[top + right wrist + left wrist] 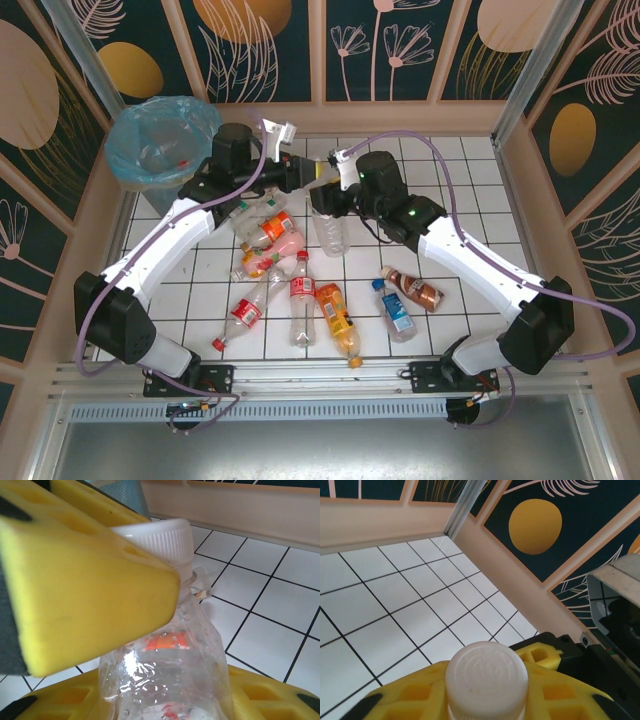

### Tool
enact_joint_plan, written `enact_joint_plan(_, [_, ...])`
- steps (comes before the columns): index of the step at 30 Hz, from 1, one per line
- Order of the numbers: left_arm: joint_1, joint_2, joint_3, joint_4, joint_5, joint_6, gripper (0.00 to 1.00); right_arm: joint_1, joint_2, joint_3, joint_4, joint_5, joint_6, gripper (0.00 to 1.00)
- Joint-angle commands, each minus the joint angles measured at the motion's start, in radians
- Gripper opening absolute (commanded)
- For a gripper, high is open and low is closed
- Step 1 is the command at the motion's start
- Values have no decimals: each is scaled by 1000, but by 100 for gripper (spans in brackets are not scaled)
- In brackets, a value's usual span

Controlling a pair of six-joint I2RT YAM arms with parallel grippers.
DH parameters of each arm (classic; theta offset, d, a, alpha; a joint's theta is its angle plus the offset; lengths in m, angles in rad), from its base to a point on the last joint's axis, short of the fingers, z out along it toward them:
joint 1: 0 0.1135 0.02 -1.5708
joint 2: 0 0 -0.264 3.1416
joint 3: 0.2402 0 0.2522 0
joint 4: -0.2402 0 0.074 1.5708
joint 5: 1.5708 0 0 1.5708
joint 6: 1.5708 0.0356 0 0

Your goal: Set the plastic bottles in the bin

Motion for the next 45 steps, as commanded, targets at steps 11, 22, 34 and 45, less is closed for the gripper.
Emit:
enact_joint_plan(11, [3,-112,12,36,-216,48,4,15,-71,-38,128,120,-15,91])
enact_joint_plan(22, [26,-194,255,-85,-796,189,0,19,-164,-99,265,187,-79,99])
enact_joint_plan(34, [344,-36,515,-170,-943,265,0,25,-143,-91,273,169,-96,99])
enact_joint_plan(45, [525,56,285,81,-913,240,0,31,-157,-113,243,198,-87,99])
